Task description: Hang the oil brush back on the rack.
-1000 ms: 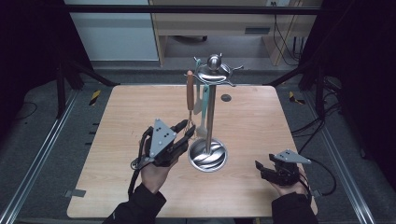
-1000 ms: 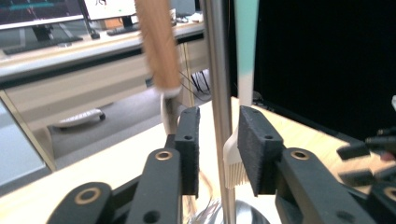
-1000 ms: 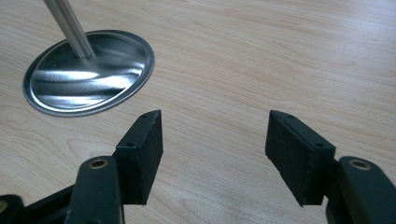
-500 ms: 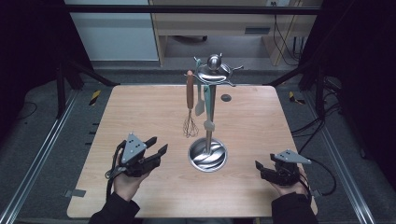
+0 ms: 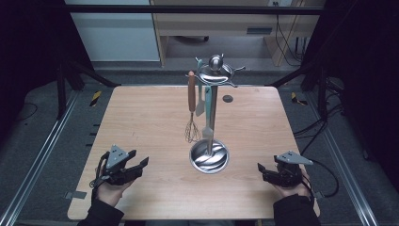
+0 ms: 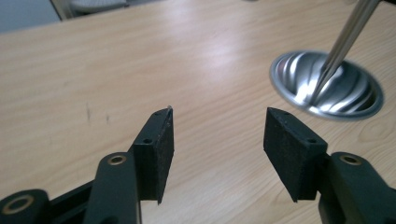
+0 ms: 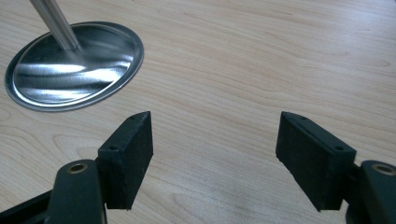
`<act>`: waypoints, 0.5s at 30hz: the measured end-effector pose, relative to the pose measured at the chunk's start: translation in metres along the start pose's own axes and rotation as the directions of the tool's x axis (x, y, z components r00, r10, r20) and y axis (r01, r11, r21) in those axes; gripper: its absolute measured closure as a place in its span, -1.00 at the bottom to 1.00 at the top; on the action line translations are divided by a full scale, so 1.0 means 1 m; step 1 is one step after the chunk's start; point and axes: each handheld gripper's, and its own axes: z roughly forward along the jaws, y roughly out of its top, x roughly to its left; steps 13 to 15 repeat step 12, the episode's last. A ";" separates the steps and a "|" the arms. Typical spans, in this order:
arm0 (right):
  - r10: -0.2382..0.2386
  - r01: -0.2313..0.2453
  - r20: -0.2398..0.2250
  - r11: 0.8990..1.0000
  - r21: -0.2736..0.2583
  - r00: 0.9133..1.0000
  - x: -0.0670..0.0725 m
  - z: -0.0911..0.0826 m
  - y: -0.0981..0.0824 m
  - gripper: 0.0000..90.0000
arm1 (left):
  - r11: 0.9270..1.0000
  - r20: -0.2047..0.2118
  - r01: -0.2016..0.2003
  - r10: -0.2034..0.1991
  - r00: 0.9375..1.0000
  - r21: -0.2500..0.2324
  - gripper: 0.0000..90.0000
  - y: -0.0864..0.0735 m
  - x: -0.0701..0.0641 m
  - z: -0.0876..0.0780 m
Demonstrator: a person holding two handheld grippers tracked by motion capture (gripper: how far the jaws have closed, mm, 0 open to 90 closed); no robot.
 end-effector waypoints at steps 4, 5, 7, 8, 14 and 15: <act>-0.004 0.004 0.007 1.000 0.009 1.000 -0.001 0.000 -0.001 -0.41 | 0.998 -0.033 0.015 -0.013 0.999 0.066 -0.09 -0.014 0.014 0.003; 0.001 -0.001 0.008 1.000 0.013 1.000 -0.002 0.000 -0.001 -0.41 | 0.997 -0.037 0.027 -0.024 0.999 0.071 -0.11 -0.016 0.018 0.003; 0.004 -0.004 0.013 1.000 0.018 1.000 -0.003 0.000 -0.002 -0.42 | 0.996 -0.036 0.053 -0.050 0.998 0.077 -0.14 -0.018 0.023 0.003; 0.009 -0.010 0.017 1.000 0.024 1.000 -0.004 0.000 -0.003 -0.43 | 0.995 -0.034 0.055 -0.053 0.998 0.080 -0.15 -0.018 0.024 0.004; 0.013 -0.013 0.024 0.999 0.033 1.000 -0.008 0.001 -0.005 -0.44 | 0.993 -0.049 0.047 -0.042 0.998 0.106 -0.21 -0.022 0.028 0.008; 0.013 -0.013 0.024 0.999 0.033 1.000 -0.008 0.001 -0.005 -0.44 | 0.993 -0.049 0.047 -0.042 0.998 0.106 -0.21 -0.022 0.028 0.008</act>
